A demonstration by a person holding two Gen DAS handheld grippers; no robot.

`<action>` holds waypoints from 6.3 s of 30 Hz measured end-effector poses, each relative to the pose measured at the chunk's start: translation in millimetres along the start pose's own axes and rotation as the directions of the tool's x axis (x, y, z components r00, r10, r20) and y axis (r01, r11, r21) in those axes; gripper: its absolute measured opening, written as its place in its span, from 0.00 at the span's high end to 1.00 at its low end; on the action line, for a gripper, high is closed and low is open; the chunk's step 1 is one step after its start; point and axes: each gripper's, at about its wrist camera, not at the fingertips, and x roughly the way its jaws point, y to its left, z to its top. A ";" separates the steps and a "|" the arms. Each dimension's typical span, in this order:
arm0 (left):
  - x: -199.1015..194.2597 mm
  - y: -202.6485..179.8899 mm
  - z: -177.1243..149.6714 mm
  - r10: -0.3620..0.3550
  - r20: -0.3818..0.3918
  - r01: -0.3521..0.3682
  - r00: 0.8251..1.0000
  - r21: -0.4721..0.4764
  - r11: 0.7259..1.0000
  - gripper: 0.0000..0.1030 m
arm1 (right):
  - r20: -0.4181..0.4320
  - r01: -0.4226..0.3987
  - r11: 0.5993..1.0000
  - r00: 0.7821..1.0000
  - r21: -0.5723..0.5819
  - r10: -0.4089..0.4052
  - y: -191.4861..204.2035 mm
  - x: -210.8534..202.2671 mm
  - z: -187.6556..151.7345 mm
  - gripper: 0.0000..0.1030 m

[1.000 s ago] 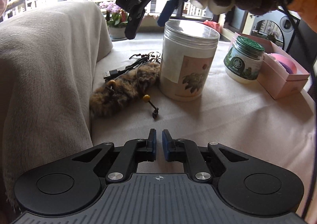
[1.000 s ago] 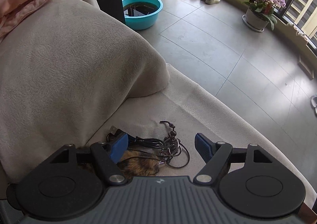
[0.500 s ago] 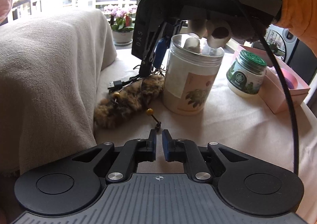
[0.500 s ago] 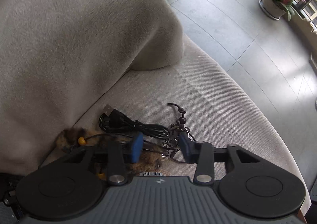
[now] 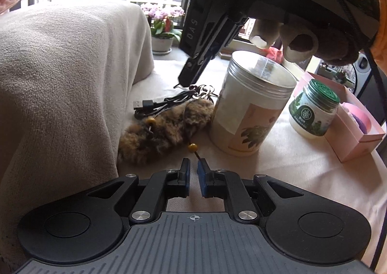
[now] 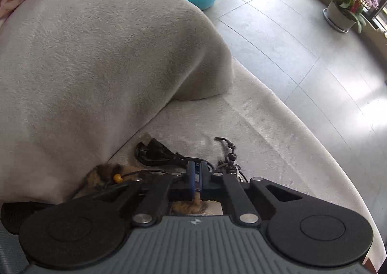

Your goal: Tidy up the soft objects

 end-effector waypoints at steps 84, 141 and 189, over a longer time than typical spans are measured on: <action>54.0 -25.9 68.8 0.071 -0.279 0.049 0.958 0.403 0.914 0.66 | 0.289 -0.180 0.972 0.948 0.149 0.131 -110.2 -87.4 -92.5 0.88; -137.5 -193.7 178.5 0.057 0.431 -0.235 0.901 0.371 0.898 0.84 | 0.630 0.050 0.973 0.755 0.223 -0.183 -73.3 -316.6 -206.3 0.88; 169.0 -296.6 104.8 -0.186 -0.265 0.265 0.946 0.305 0.914 0.75 | 0.364 -0.022 0.880 0.915 0.475 -0.174 -268.9 -101.6 -312.8 0.82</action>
